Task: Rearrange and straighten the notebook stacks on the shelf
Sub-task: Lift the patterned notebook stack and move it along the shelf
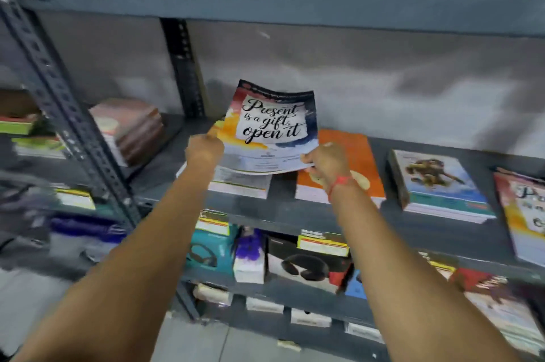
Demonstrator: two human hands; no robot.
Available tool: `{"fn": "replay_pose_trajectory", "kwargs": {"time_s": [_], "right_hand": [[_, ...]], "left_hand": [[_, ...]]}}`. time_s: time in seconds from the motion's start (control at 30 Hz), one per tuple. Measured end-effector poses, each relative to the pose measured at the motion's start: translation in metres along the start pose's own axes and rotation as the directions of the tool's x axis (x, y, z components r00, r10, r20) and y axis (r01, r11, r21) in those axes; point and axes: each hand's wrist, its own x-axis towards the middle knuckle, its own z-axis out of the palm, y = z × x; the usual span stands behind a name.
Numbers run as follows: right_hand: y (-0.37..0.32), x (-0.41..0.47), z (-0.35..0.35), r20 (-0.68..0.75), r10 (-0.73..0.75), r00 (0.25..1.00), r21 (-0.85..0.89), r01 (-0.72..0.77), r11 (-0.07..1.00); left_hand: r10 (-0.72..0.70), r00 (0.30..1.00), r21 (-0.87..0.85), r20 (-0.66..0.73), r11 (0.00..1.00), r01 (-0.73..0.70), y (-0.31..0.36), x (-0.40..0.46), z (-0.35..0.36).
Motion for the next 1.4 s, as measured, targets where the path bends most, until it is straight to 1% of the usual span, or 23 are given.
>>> {"fn": "replay_pose_trajectory", "kwargs": {"time_s": [0.03, 0.07, 0.1, 0.13, 0.17, 0.2, 0.23, 0.27, 0.3, 0.33, 0.4, 0.47, 0.53, 0.57, 0.67, 0.73, 0.83, 0.93, 1.0, 1.1, 1.23, 1.33, 1.4], "right_hand": [[0.004, 0.002, 0.017, -0.002, -0.003, 1.0, -0.018, 0.003, 1.0], [0.008, 0.004, 0.036, 0.001, -0.005, 1.0, -0.035, 0.006, 0.999], [0.012, 0.005, 0.051, 0.001, -0.009, 1.0, -0.059, 0.009, 0.998], [0.016, 0.008, 0.064, 0.002, -0.004, 1.0, -0.088, 0.005, 0.996], [0.021, 0.01, 0.073, 0.001, 0.008, 1.0, -0.109, -0.008, 0.994], [0.025, 0.012, 0.081, -0.004, 0.024, 1.0, -0.119, -0.024, 0.993], [0.031, 0.015, 0.088, -0.011, 0.043, 0.999, -0.133, -0.044, 0.99], [0.035, 0.017, 0.093, -0.016, 0.068, 0.998, -0.147, -0.069, 0.987], [0.04, 0.019, 0.099, -0.021, 0.086, 0.996, -0.171, -0.089, 0.981], [0.045, 0.02, 0.102, -0.024, 0.098, 0.995, -0.208, -0.101, 0.973], [0.053, 0.02, 0.105, -0.032, 0.092, 0.995, -0.288, -0.097, 0.953], [0.056, 0.02, 0.104, -0.034, 0.072, 0.997, -0.416, -0.079, 0.906], [0.056, 0.02, 0.098, 0.023, 0.079, 0.997, -0.557, -0.053, 0.829], [0.055, 0.02, 0.096, 0.054, 0.095, 0.994, -0.598, -0.044, 0.8], [0.05, 0.02, 0.092, 0.098, 0.116, 0.988, -0.682, -0.018, 0.731], [0.046, 0.017, 0.092, 0.117, 0.114, 0.987, -0.753, 0.013, 0.658], [0.036, 0.008, 0.089, 0.111, 0.021, 0.994, -0.839, 0.082, 0.537], [0.026, -0.001, 0.073, 0.074, -0.132, 0.989, -0.843, 0.133, 0.522], [0.019, -0.004, 0.051, 0.024, -0.202, 0.979, -0.823, 0.134, 0.551], [0.012, -0.005, 0.008, -0.081, -0.233, 0.969, -0.797, 0.077, 0.599], [0.015, -0.008, -0.069, -0.179, -0.268, 0.947, -0.781, 0.029, 0.624], [0.027, -0.013, -0.133, -0.246, -0.273, 0.93, -0.79, -0.028, 0.613], [0.036, -0.016, -0.183, -0.31, -0.252, 0.917, -0.764, -0.082, 0.64]], "left_hand": [[-0.068, 0.997, -0.023, -0.023, 0.997, 0.068, 0.001, 0.007, -0.011], [0.013, 0.999, 0.262, -0.036, 0.965, -0.003, -0.005, 0.013, -0.021], [0.084, 0.996, 0.591, 0.017, 0.803, -0.078, -0.012, 0.02, -0.03], [0.117, 0.993, 0.746, 0.035, 0.657, -0.104, -0.015, 0.027, -0.039], [0.123, 0.991, 0.799, 0.052, 0.589, -0.115, -0.019, 0.035, -0.044], [0.133, 0.99, 0.787, 0.049, 0.605, -0.12, -0.024, 0.041, -0.048], [0.077, 0.996, 0.688, 0.043, 0.72, -0.085, -0.031, 0.047, -0.051], [-0.007, 1.0, 0.478, 0.021, 0.878, -0.003, -0.033, 0.054, -0.052], [-0.084, 0.996, 0.335, 0.041, 0.94, 0.066, -0.038, 0.063, -0.053], [-0.052, 0.998, 0.288, 0.033, 0.957, 0.041, -0.045, 0.069, -0.054], [0.006, 0.999, 0.398, 0.034, 0.917, -0.02, -0.049, 0.074, -0.054], [0.005, 0.998, 0.504, 0.066, 0.863, -0.037, -0.055, 0.078, -0.054], [-0.03, 0.996, 0.599, 0.083, 0.801, -0.025, -0.057, 0.08, -0.055], [-0.062, 0.995, 0.629, 0.081, 0.778, -0.003, -0.057, 0.08, -0.056], [-0.041, 0.991, 0.681, 0.126, 0.73, -0.056, -0.056, 0.083, -0.059], [0.008, 0.994, 0.706, 0.107, 0.703, -0.082, -0.056, 0.084, -0.058], [0.07, 0.994, 0.764, 0.087, 0.636, -0.111, -0.052, 0.077, -0.049], [0.234, 0.969, 0.805, 0.08, 0.558, -0.201, -0.046, 0.061, -0.033], [0.334, 0.937, 0.805, 0.101, 0.526, -0.274, -0.039, 0.045, -0.011], [0.444, 0.882, 0.766, 0.159, 0.508, -0.394, -0.023, 0.013, 0.033], [0.517, 0.832, 0.565, 0.201, 0.633, -0.529, -0.009, -0.049, 0.108], [0.534, 0.791, 0.452, 0.299, 0.651, -0.61, -0.004, -0.107, 0.168], [0.526, 0.769, 0.387, 0.364, 0.665, -0.638, -0.003, -0.149, 0.208]]}}
